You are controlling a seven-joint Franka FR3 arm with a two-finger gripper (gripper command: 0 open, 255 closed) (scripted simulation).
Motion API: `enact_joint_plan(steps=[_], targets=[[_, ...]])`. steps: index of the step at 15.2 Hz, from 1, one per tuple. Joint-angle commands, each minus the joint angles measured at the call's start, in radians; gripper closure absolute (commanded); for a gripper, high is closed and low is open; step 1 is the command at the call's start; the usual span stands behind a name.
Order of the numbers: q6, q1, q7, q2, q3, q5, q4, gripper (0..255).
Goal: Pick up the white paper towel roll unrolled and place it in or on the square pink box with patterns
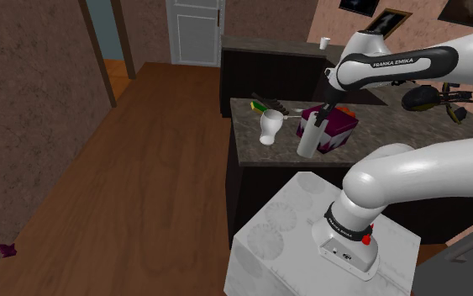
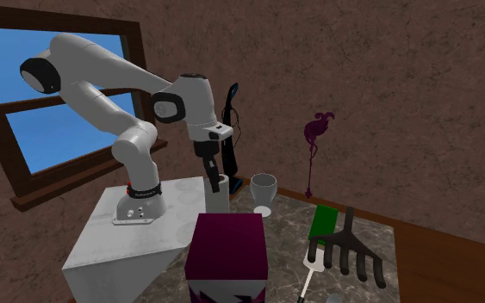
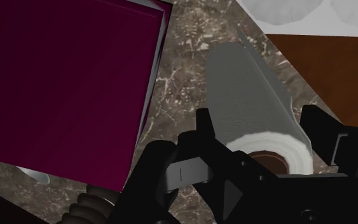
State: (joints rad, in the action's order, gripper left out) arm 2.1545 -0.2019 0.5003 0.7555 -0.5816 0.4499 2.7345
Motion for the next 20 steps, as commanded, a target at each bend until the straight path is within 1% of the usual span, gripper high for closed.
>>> enact_joint_plan(steps=[1, 10, 20], targets=[[0.000, 0.000, 0.000, -0.001, 0.000, 0.001, 0.000, 255], [-0.137, 0.010, 0.007, 0.046, 0.049, -0.040, -0.092, 255], [-0.274, 0.025, 0.015, 0.064, 0.095, -0.081, -0.211, 255]])
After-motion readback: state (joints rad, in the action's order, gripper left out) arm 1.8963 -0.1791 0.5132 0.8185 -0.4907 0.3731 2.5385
